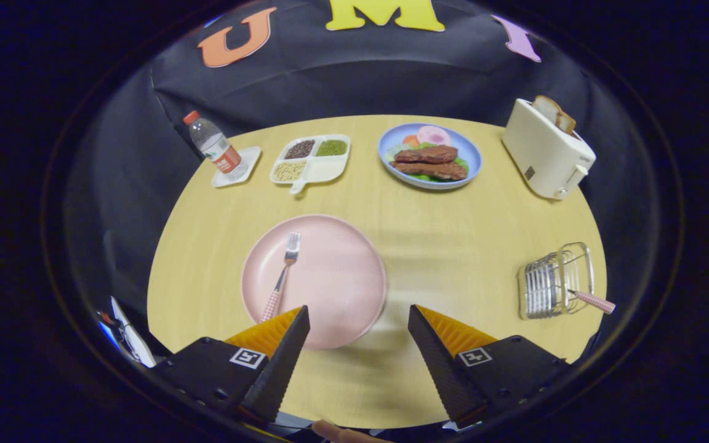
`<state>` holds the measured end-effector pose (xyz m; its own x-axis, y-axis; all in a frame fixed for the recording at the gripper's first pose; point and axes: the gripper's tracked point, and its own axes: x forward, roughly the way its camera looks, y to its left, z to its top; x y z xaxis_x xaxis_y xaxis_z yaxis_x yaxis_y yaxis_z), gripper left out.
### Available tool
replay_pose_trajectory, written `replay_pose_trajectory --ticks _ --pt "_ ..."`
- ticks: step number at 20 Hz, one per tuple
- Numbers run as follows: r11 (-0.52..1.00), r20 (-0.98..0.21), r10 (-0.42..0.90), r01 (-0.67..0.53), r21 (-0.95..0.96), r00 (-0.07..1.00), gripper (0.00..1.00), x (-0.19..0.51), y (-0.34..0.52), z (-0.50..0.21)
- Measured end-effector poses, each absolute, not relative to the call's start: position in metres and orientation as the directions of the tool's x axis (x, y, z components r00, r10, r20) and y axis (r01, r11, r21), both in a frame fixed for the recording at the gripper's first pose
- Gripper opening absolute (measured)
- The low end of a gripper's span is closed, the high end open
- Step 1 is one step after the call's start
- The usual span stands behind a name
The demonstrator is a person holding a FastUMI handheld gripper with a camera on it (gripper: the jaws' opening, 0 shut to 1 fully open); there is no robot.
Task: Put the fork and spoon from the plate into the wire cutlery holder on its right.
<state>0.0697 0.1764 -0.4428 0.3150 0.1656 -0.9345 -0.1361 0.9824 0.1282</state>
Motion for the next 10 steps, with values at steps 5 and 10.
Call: replay_pose_trajectory --ticks 5,10 --pt "0.979 -0.92 0.198 -0.107 0.171 0.338 0.96 0.066 0.225 -0.46" --pt "0.985 -0.922 0.167 -0.086 0.146 0.349 0.91 0.069 0.253 -0.488"
